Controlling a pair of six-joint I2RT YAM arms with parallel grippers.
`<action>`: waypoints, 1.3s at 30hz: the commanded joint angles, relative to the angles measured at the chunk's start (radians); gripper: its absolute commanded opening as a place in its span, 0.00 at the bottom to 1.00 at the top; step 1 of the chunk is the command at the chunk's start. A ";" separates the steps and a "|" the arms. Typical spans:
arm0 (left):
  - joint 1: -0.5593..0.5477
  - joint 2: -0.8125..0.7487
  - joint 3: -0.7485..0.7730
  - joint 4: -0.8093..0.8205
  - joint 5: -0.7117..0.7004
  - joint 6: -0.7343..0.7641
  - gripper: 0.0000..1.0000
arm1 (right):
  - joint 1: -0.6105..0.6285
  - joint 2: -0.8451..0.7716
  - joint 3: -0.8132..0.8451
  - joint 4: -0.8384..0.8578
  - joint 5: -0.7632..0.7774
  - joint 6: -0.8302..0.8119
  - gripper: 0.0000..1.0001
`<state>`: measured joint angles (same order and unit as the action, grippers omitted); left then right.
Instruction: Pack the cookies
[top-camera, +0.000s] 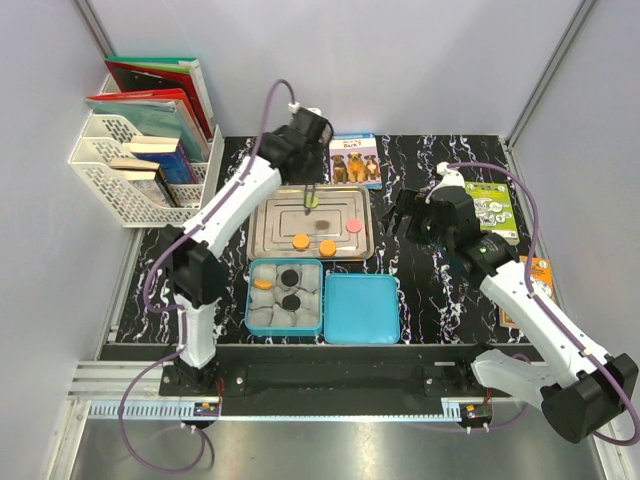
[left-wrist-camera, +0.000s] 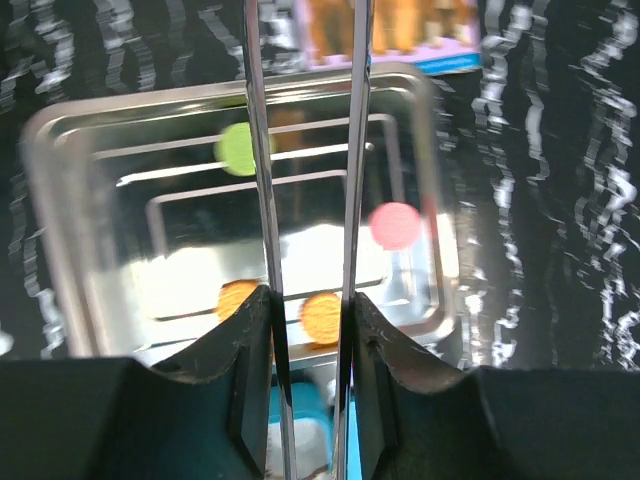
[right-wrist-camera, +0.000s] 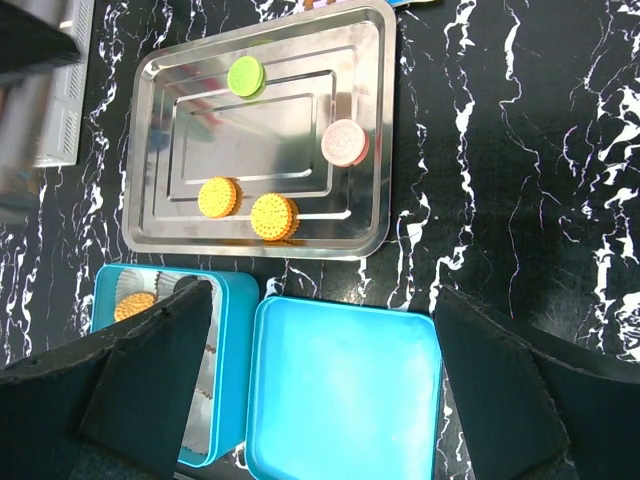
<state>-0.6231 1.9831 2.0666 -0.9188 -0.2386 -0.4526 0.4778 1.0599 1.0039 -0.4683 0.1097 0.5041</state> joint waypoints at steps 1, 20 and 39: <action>0.085 -0.047 0.018 -0.132 0.094 0.017 0.15 | 0.002 -0.015 -0.007 0.037 -0.024 0.010 1.00; 0.086 -0.417 -0.338 -0.250 0.133 0.061 0.00 | 0.002 -0.006 -0.062 0.091 -0.065 0.036 1.00; -0.119 -1.076 -0.881 -0.235 0.133 -0.190 0.00 | 0.002 0.086 -0.051 0.103 -0.064 0.027 0.99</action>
<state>-0.6846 0.9756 1.2324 -1.1893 -0.1154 -0.5598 0.4778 1.1378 0.9455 -0.3931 0.0414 0.5301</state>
